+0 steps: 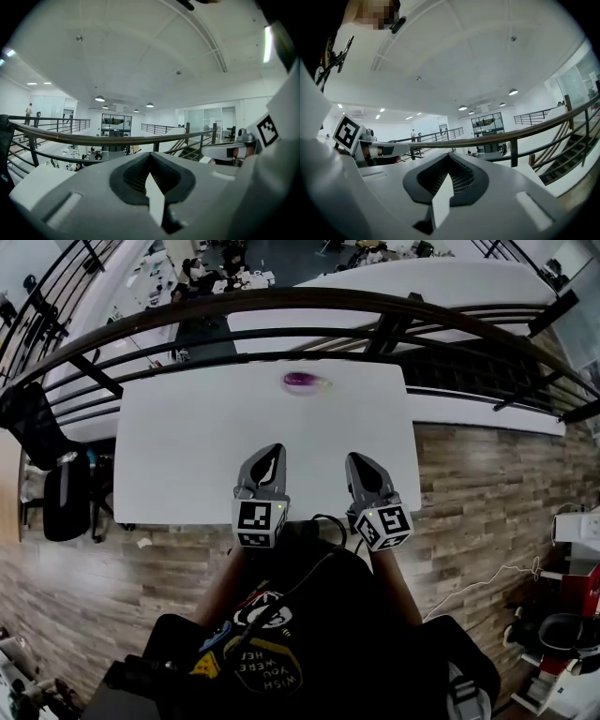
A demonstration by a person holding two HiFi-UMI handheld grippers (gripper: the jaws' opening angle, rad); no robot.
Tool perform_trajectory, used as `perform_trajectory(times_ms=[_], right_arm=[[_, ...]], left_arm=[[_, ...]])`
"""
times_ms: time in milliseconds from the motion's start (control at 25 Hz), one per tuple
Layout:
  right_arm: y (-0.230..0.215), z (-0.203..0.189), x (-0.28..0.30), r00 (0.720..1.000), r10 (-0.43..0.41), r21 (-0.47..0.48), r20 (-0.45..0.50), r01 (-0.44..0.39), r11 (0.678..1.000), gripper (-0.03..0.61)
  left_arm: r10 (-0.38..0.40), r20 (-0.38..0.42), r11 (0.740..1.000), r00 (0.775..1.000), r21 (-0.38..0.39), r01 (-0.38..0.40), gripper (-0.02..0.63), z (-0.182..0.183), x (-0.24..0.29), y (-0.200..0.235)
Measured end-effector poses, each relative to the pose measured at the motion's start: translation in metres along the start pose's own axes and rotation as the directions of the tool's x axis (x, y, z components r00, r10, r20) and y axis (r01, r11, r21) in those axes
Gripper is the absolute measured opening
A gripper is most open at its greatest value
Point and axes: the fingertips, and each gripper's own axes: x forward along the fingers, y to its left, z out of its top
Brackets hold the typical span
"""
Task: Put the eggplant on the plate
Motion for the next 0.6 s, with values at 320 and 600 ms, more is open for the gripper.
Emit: perform_trajectory(times_ms=[320,600], right_arm=[[-0.0016,-0.0044,0.0033,1.000,-0.001,0.001,-0.020,0.001,1.000,0.002],[-0.0050,-0.0028,0.0039,1.000,-0.004,-0.005,-0.024,0.004,1.000,0.002]], left_arm=[[-0.011,-0.023,1.000,1.000,0.011,0.011,0.006,-0.0058,0.0016,-0.0022],[-0.024,-0.023,1.000,0.999,0.016,0.024,0.005,-0.0021,0.0071,-0.0052]])
